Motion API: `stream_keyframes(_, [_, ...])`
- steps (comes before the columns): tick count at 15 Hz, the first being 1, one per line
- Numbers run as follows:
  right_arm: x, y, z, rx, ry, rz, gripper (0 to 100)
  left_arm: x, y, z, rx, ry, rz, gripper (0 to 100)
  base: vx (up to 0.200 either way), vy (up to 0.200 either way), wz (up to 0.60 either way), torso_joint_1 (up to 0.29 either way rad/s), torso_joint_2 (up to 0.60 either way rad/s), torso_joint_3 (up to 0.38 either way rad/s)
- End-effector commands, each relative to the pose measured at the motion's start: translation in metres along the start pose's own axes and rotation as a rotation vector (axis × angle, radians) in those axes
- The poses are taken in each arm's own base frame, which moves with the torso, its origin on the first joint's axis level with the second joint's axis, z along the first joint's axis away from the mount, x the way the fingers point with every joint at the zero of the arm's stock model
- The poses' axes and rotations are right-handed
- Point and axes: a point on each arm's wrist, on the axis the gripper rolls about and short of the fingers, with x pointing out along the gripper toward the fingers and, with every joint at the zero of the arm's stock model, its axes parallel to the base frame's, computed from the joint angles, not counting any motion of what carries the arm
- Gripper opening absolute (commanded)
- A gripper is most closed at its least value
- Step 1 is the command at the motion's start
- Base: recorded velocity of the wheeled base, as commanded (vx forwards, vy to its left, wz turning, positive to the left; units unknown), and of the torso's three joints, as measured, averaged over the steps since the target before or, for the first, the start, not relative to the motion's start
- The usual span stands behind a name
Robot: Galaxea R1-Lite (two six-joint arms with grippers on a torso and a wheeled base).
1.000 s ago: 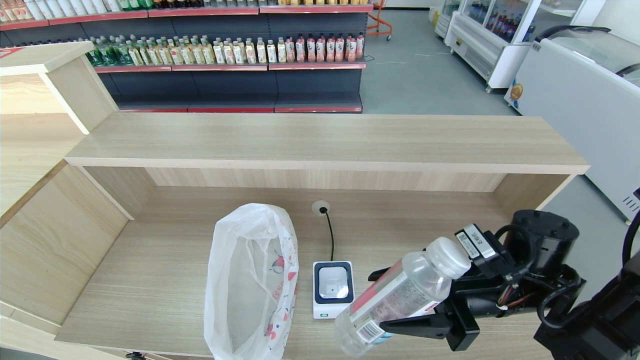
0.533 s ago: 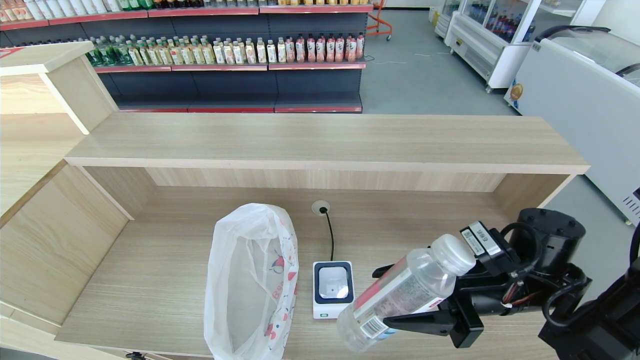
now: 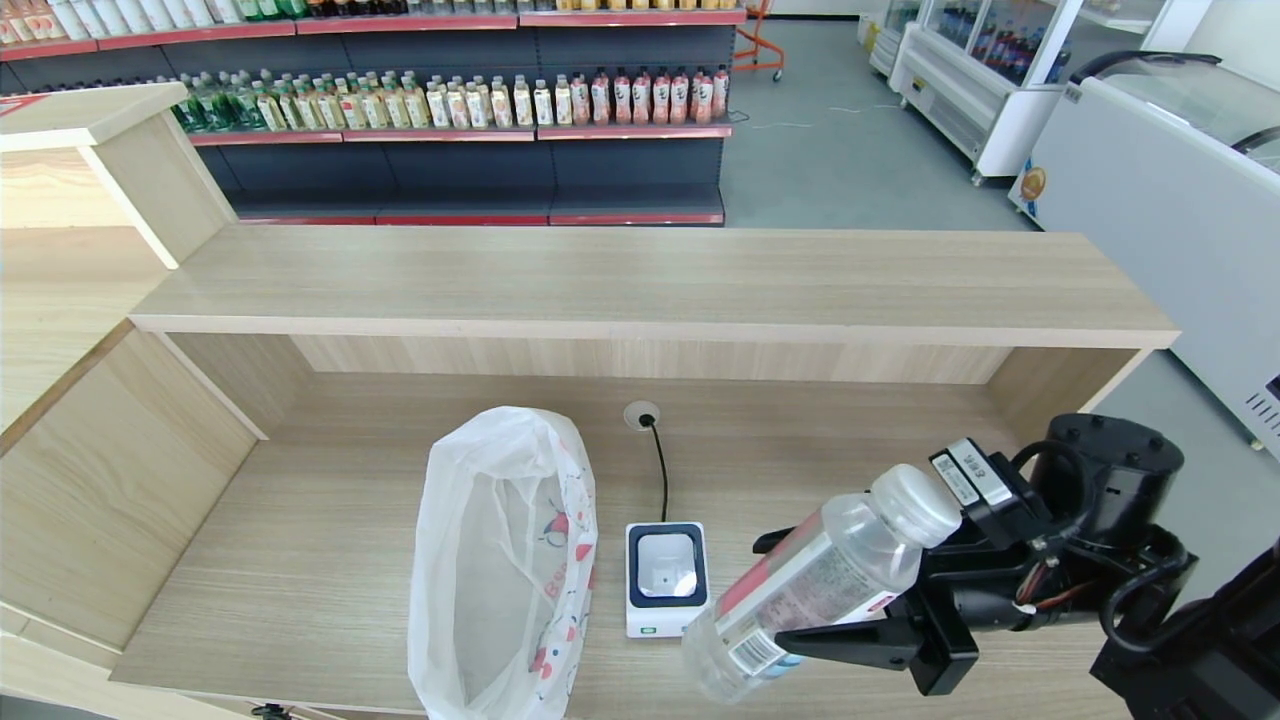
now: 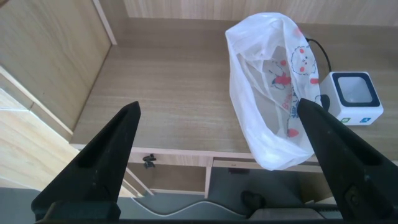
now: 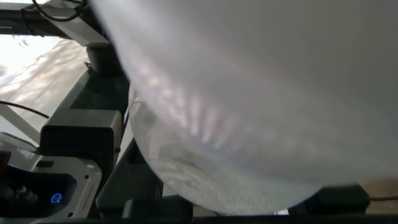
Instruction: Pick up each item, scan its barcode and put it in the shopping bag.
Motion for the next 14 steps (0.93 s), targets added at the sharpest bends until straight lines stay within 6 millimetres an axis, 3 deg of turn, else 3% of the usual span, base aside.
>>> stream_keyframes(1, [-0.01,0.004,0.013,-0.001,0.006,-0.034,0,0.0,0.0,0.0,0.0,0.0,0.0,100,0.0,0.0,0.0,0.0,0.0,0.0])
stream_keyframes(2, [-0.018,0.005,0.019,0.014,0.021,-0.08,0,0.0,0.0,0.0,0.0,0.0,0.0,100,0.0,0.0,0.0,0.0,0.0,0.0])
stream_keyframes(3, [-0.039,0.01,0.031,0.068,0.07,-0.233,0,0.0,0.0,0.0,0.0,0.0,0.0,100,0.0,0.0,0.0,0.0,0.0,0.0])
stream_keyframes(5, [-0.07,0.022,0.043,0.143,0.117,-0.369,0,0.0,0.0,0.0,0.0,0.0,0.0,100,0.0,0.0,0.0,0.0,0.0,0.0])
stream_keyframes(6, [-0.094,0.039,0.049,0.26,0.154,-0.47,0,0.0,0.0,0.0,0.0,0.0,0.0,100,0.0,0.0,0.0,0.0,0.0,0.0])
stream_keyframes(9, [-0.114,0.065,0.053,0.476,0.167,-0.581,0,0.0,0.0,0.0,0.0,0.0,0.0,100,0.0,0.0,0.0,0.0,0.0,0.0])
stream_keyframes(11, [-0.117,0.068,0.06,0.669,0.165,-0.788,0,0.0,0.0,0.0,0.0,0.0,0.0,100,0.0,0.0,0.0,0.0,0.0,0.0])
stream_keyframes(12, [-0.107,0.063,0.063,0.775,0.177,-0.943,0,0.0,0.0,0.0,0.0,0.0,0.0,100,0.0,0.0,0.0,0.0,0.0,0.0])
stream_keyframes(14, [-0.081,0.056,0.071,0.896,0.114,-1.089,0,0.0,0.0,0.0,0.0,0.0,0.0,100,0.0,0.0,0.0,0.0,0.0,0.0])
